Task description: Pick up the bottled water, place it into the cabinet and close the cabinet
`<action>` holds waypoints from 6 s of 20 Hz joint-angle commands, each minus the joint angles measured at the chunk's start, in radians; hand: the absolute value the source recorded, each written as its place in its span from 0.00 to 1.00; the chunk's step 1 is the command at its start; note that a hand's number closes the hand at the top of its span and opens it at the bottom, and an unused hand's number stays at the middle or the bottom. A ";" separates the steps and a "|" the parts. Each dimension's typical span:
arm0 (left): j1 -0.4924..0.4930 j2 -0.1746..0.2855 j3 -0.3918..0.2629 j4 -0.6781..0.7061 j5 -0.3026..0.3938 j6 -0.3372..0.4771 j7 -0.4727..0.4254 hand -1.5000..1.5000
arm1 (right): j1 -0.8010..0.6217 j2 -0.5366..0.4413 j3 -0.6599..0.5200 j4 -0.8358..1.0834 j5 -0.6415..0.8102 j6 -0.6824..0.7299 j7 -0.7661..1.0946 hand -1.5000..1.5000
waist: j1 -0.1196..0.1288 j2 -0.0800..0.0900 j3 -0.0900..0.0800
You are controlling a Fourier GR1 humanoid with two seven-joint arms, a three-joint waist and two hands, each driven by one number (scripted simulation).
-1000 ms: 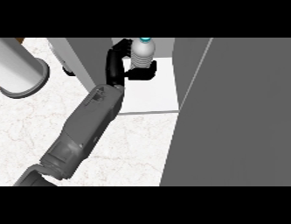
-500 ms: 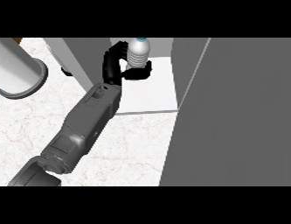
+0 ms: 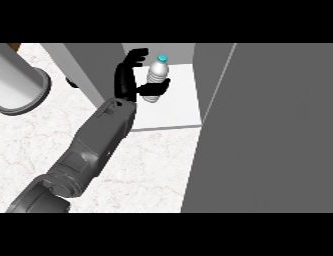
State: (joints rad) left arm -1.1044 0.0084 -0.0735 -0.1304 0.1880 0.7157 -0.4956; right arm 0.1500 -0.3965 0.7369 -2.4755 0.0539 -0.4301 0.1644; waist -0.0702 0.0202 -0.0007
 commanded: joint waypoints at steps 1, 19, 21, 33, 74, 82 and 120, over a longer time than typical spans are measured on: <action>-0.022 0.006 -0.027 0.070 -0.043 0.056 0.024 0.00 | 0.034 -0.020 0.015 -0.046 0.012 0.011 -0.017 0.00 | -0.015 0.005 0.001; 0.036 -0.008 0.050 -0.058 0.016 -0.068 -0.146 0.00 | 0.044 -0.029 0.041 -0.054 0.014 -0.003 -0.008 0.00 | -0.002 -0.001 -0.002; 0.057 0.030 0.074 -0.085 0.041 -0.213 -0.189 1.00 | 0.040 -0.010 0.041 -0.022 0.005 -0.009 -0.036 0.00 | 0.014 -0.003 -0.002; 0.106 -0.009 0.032 -0.212 0.205 -0.495 -0.234 1.00 | 0.031 -0.046 0.003 -0.097 0.023 -0.024 0.038 0.00 | 0.036 -0.022 0.000; 1.468 0.370 -0.209 -1.843 0.401 -0.682 0.065 1.00 | -0.316 0.067 0.204 -0.039 0.033 0.064 0.345 1.00 | 0.094 -0.028 -0.002; 1.683 0.448 -0.081 -1.920 0.486 -0.830 -0.019 1.00 | -0.622 0.349 0.036 0.201 0.072 0.046 0.522 1.00 | 0.093 -0.023 -0.001; 1.766 0.495 0.180 -1.898 0.662 -1.101 0.054 1.00 | -1.142 0.342 -0.521 1.373 -0.237 0.279 0.062 1.00 | 0.109 0.000 0.000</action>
State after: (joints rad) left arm 0.6868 0.4978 0.1115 -2.0132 0.8463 -0.3963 -0.4606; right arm -0.9544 0.0003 0.3147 -1.2988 -0.2049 -0.1171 0.2154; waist 0.0437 -0.0413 -0.0039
